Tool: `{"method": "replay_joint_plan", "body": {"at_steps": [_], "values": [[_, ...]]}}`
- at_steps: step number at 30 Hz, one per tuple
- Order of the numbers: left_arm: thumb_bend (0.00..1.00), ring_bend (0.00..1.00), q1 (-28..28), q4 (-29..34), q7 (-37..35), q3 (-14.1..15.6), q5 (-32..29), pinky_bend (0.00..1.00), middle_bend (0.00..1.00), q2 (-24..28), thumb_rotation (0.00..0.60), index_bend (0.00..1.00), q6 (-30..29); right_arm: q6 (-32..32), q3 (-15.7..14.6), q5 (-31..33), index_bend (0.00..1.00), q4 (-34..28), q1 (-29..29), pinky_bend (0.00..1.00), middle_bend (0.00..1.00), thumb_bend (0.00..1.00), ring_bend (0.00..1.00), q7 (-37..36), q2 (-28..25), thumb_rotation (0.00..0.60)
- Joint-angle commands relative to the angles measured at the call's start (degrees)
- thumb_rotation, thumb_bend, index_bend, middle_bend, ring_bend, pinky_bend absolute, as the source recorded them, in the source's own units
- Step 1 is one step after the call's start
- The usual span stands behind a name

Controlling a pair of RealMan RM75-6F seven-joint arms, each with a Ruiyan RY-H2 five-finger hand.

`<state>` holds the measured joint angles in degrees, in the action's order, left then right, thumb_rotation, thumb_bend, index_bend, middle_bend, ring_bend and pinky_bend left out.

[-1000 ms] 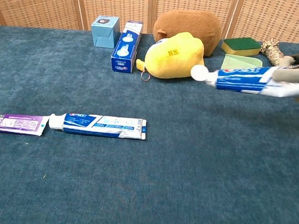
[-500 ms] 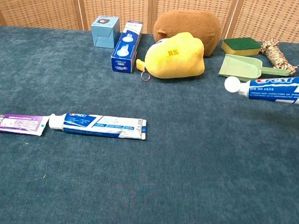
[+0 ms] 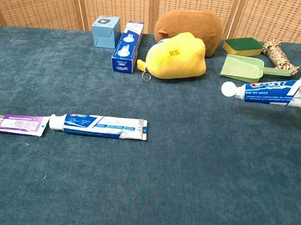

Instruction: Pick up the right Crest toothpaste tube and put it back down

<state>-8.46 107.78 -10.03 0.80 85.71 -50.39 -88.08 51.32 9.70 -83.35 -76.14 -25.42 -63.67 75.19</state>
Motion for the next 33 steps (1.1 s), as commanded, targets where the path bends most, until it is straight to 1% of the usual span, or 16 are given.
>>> {"method": "replay_joint_plan", "body": {"at_steps": [1,4,7,11,14,15,17,20,22,24,26,28,31,33], "values": [[0.41,0.00,0.4,-0.1,-0.3,-0.1,0.1,0.20,0.08,0.0,0.600,0.35,0.0,1.9,-0.2,0.1,0.31,1.1,0.4,0.19,0.26,0.43,0.10,0.4,0.9,0.551],[0.41,0.00,0.7,-0.3,-0.4,-0.3,0.3,0.20,0.08,0.0,0.600,0.34,0.0,2.9,-0.4,0.3,0.23,1.6,0.7,0.18,0.23,0.41,0.07,0.9,1.2,0.477],[0.41,0.00,0.8,-0.3,-0.5,-0.6,0.4,0.20,0.08,-0.1,0.600,0.34,0.2,3.8,-0.4,0.8,0.19,1.8,1.0,0.18,0.20,0.39,0.06,1.1,1.3,0.419],[0.41,0.00,1.0,-0.4,-0.5,-1.0,0.6,0.20,0.08,-0.2,0.600,0.33,0.4,6.2,-0.2,1.3,0.17,1.3,1.9,0.17,0.19,0.36,0.05,1.6,1.0,0.401],[0.41,0.00,1.2,-0.4,-0.4,-1.1,0.7,0.20,0.08,-0.4,0.600,0.33,0.5,8.1,0.0,1.5,0.18,0.2,2.6,0.17,0.20,0.35,0.05,2.7,0.6,0.401],[0.41,0.00,1.4,-0.5,-0.3,-1.1,0.7,0.20,0.08,-0.5,0.600,0.33,0.5,9.2,0.1,1.5,0.18,-0.6,3.0,0.18,0.20,0.34,0.05,3.4,0.3,0.407],[0.41,0.00,1.7,-0.7,0.3,-0.9,0.8,0.19,0.08,-0.9,0.600,0.33,0.6,11.4,0.2,1.1,0.19,-3.0,3.9,0.18,0.21,0.34,0.06,4.5,-0.7,0.441],[0.41,0.00,2.3,-1.0,2.3,-0.6,0.7,0.19,0.08,-1.4,0.600,0.33,0.5,13.3,0.0,0.8,0.21,-6.5,4.8,0.19,0.22,0.33,0.07,7.8,-2.5,0.541],[0.41,0.00,2.6,-1.4,3.5,-0.6,0.7,0.18,0.09,-1.9,0.600,0.33,0.4,14.4,-0.2,0.7,0.24,-8.4,5.2,0.19,0.23,0.32,0.08,10.1,-3.4,0.585],[0.41,0.00,3.1,-2.3,5.1,-0.5,0.4,0.17,0.09,-2.8,0.600,0.33,0.2,15.8,-0.3,0.4,0.26,-10.4,5.8,0.19,0.23,0.32,0.09,13.3,-4.2,0.599],[0.41,0.00,3.5,-3.3,6.8,-0.4,-0.1,0.16,0.10,-3.7,0.600,0.34,0.1,17.5,-0.4,0.2,0.28,-11.5,6.4,0.19,0.24,0.34,0.10,18.0,-4.7,0.600],[0.41,0.01,4.0,-4.3,8.9,-0.4,-0.5,0.15,0.10,-4.6,0.600,0.34,-0.3,19.3,-0.7,0.2,0.31,-11.8,7.0,0.19,0.25,0.35,0.11,25.0,-4.9,0.600],[0.41,0.02,4.8,-5.6,11.4,-0.4,-0.8,0.14,0.11,-6.1,0.600,0.34,-1.2,20.3,-1.1,1.1,0.33,-14.0,7.9,0.19,0.28,0.37,0.13,30.9,-5.5,0.600],[0.41,0.03,5.4,-6.0,12.3,-0.2,-0.8,0.14,0.12,-7.0,0.600,0.34,-1.4,21.9,-1.3,1.0,0.35,-14.5,8.6,0.19,0.29,0.38,0.13,35.0,-5.7,0.600]]}}
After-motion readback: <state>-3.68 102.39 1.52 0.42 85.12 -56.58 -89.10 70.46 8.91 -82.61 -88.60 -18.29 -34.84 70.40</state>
